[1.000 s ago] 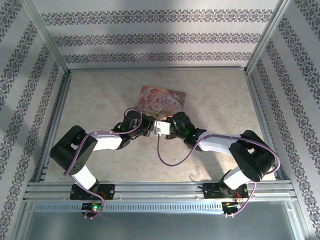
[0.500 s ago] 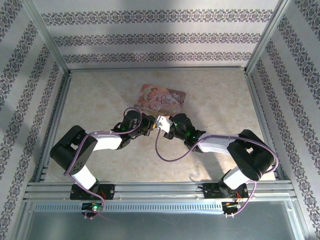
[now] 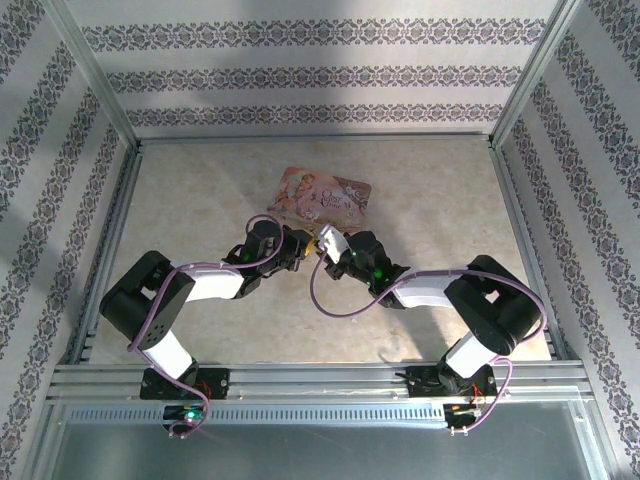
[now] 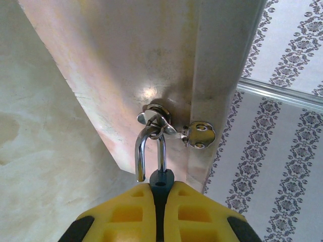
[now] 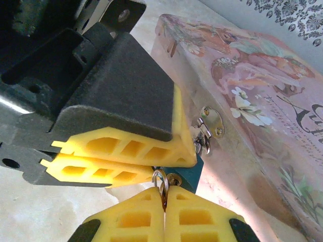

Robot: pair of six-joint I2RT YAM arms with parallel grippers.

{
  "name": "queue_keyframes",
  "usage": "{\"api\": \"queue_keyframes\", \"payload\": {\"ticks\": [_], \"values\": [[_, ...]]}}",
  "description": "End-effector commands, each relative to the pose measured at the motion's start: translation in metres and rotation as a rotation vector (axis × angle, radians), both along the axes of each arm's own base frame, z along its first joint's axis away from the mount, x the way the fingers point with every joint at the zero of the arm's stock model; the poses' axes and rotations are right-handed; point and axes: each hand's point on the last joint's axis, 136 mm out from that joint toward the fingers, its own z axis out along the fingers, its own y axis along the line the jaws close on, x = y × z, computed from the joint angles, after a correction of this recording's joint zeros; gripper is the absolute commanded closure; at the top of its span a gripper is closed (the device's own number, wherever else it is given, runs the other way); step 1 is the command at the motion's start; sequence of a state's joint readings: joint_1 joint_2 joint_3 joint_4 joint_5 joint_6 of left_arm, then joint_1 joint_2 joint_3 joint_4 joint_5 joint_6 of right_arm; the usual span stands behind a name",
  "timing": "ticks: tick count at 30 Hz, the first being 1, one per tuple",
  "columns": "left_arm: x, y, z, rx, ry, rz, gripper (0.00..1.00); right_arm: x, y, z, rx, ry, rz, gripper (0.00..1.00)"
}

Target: Unlock the padlock with the key

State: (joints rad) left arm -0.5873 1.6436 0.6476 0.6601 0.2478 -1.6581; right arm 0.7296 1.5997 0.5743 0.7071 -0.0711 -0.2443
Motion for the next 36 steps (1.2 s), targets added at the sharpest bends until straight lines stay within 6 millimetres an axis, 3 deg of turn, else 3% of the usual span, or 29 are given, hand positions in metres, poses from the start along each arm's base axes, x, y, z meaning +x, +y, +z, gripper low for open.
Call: {"api": "queue_keyframes", "payload": {"ticks": [1,18,24,30,36], "values": [[-0.006,-0.019,0.022,-0.060,-0.058,-0.080,1.00,0.001,0.014,0.023,0.105,-0.045,0.018,1.00],[-0.009,-0.018,0.011,-0.019,-0.057,-0.104,1.00,-0.008,0.011,0.002,0.065,-0.004,0.030,1.00],[-0.013,-0.010,-0.003,0.047,-0.059,-0.107,1.00,-0.013,0.000,0.000,0.056,0.005,0.009,0.68],[-0.013,0.000,-0.007,0.116,-0.076,-0.112,1.00,-0.025,-0.019,0.014,0.048,0.029,-0.006,0.59],[-0.015,0.008,-0.012,0.204,-0.093,-0.147,1.00,-0.015,-0.050,0.051,0.209,0.190,-0.105,0.50]]}}
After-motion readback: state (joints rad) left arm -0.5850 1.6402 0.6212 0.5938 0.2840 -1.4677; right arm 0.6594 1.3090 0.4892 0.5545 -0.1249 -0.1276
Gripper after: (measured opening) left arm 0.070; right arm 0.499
